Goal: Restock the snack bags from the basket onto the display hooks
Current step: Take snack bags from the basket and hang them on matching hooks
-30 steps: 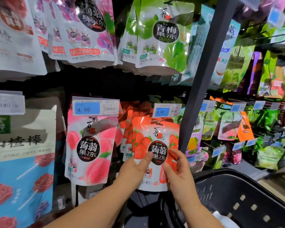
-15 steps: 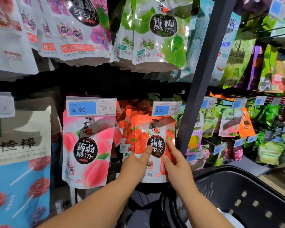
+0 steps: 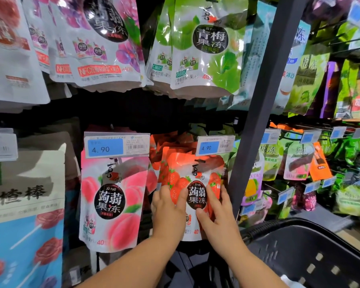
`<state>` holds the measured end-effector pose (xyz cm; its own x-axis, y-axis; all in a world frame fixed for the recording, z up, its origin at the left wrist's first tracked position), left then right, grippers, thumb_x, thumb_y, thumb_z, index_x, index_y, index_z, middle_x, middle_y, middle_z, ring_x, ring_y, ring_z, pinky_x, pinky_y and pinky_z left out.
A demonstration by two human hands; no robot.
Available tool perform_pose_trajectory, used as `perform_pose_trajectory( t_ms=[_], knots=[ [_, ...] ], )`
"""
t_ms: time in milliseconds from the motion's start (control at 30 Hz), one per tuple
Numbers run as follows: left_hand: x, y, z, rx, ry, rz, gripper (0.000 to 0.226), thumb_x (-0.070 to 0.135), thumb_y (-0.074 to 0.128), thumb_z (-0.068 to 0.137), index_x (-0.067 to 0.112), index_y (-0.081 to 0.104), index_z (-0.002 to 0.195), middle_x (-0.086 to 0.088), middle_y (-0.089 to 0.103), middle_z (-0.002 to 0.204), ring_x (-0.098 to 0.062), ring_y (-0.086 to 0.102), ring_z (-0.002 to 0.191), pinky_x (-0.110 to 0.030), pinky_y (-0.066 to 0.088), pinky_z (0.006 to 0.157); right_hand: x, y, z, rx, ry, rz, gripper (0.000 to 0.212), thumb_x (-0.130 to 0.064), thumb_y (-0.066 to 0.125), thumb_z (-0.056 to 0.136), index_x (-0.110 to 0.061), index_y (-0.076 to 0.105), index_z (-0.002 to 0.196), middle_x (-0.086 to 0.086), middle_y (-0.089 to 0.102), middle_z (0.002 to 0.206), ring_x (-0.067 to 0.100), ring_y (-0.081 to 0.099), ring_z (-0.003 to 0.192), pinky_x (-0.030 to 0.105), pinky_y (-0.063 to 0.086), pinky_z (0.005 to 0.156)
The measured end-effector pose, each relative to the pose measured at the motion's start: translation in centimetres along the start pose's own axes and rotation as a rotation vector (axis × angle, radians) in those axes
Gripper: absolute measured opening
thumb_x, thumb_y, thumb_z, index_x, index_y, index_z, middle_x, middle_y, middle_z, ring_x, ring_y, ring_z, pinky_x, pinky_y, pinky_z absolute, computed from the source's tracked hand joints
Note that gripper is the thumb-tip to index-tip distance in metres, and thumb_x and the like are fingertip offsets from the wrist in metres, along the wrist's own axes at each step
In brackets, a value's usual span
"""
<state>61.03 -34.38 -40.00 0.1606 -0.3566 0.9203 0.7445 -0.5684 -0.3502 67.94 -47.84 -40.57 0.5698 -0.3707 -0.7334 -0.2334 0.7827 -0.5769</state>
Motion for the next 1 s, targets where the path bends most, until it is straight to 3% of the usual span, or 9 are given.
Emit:
perform_pose_trajectory(
  t_ms=[133,333,567,700,1000],
  knots=[
    [-0.5,0.9,0.6,-0.043,-0.037,0.013,0.05,0.043,0.045,0.1,0.011,0.04,0.139,-0.01,0.032,0.148,-0.03,0.029,0.138,-0.037,0.025,0.111,0.4,0.6,0.5,-0.105,0.041,-0.024,0.067,-0.034,0.051,0.101,-0.047,0.009,0.151,-0.01,-0.013,0.164,-0.005,0.004,0.142,0.014,0.016,0.103],
    [-0.7,1.7,2.3,-0.026,-0.115,-0.011,0.054,0.044,0.042,0.101,0.014,0.036,0.146,-0.013,0.029,0.152,-0.032,0.029,0.139,-0.039,0.026,0.112,0.7,1.2,2.3,-0.159,0.072,-0.04,0.067,-0.034,0.049,0.102,-0.053,0.004,0.147,-0.004,-0.013,0.165,0.009,0.003,0.151,0.018,0.016,0.106],
    [-1.3,2.1,4.8,0.023,-0.19,-0.007,0.052,0.047,0.04,0.101,0.01,0.042,0.137,-0.017,0.039,0.143,-0.038,0.039,0.13,-0.044,0.034,0.106,0.8,2.1,4.8,-0.19,0.148,-0.11,0.061,-0.035,0.047,0.102,-0.035,0.019,0.156,0.004,-0.011,0.166,0.022,0.009,0.152,0.033,0.023,0.114],
    [-1.4,2.1,5.1,0.026,-0.214,-0.006,0.054,0.049,0.039,0.1,0.009,0.043,0.135,-0.02,0.041,0.139,-0.041,0.044,0.126,-0.046,0.038,0.105,1.1,2.7,5.4,-0.183,0.15,-0.105,0.06,-0.034,0.047,0.1,-0.037,0.022,0.154,0.002,-0.008,0.166,0.024,0.014,0.151,0.035,0.029,0.111],
    [-1.4,1.7,3.5,0.043,-0.163,-0.035,0.053,0.043,0.044,0.101,0.004,0.043,0.136,-0.023,0.04,0.141,-0.04,0.043,0.128,-0.044,0.035,0.107,0.7,2.3,3.9,-0.191,0.173,-0.069,0.068,-0.033,0.046,0.103,-0.036,0.005,0.157,0.009,-0.009,0.166,0.019,0.0,0.153,0.03,0.017,0.116]
  ],
)
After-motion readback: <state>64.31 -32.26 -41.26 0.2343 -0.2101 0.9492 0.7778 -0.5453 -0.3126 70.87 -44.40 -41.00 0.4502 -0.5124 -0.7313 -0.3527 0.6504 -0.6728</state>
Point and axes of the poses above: each hand's wrist, its own z-axis towards the middle knuckle, its own y-axis out of the palm, x = y × z, the point moved 6 cm from there along z, towards the middle knuckle
